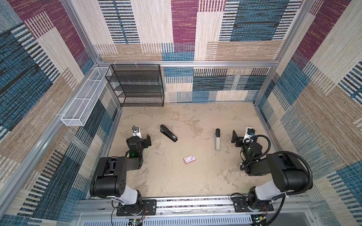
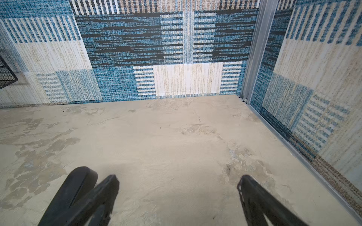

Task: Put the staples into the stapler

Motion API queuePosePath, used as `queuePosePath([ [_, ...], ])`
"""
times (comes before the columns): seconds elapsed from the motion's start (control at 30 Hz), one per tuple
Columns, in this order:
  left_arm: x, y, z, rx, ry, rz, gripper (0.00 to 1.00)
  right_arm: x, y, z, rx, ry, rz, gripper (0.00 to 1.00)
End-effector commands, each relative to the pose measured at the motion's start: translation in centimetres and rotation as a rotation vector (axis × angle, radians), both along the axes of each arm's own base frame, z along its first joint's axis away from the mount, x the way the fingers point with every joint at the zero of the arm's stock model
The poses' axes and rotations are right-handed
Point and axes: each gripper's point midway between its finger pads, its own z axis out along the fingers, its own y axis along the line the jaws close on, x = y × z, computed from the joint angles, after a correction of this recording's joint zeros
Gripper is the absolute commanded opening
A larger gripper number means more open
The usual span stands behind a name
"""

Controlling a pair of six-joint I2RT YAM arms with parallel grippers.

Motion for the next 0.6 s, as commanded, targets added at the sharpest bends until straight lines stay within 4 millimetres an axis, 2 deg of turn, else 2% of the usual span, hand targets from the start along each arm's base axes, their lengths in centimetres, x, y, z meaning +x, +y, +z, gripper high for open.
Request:
queuePosePath([
  [0.0, 0.21, 0.03, 0.67, -0.011, -0.031, 0.005, 1.00, 0.03, 0.08, 0.85, -0.003, -0.034, 0.004, 1.00],
  [0.57, 0.33, 0.06, 0.58, -0.010, -0.024, 0.004, 1.00, 0.03, 0.07, 0.88, -0.004, -0.035, 0.003, 1.00],
])
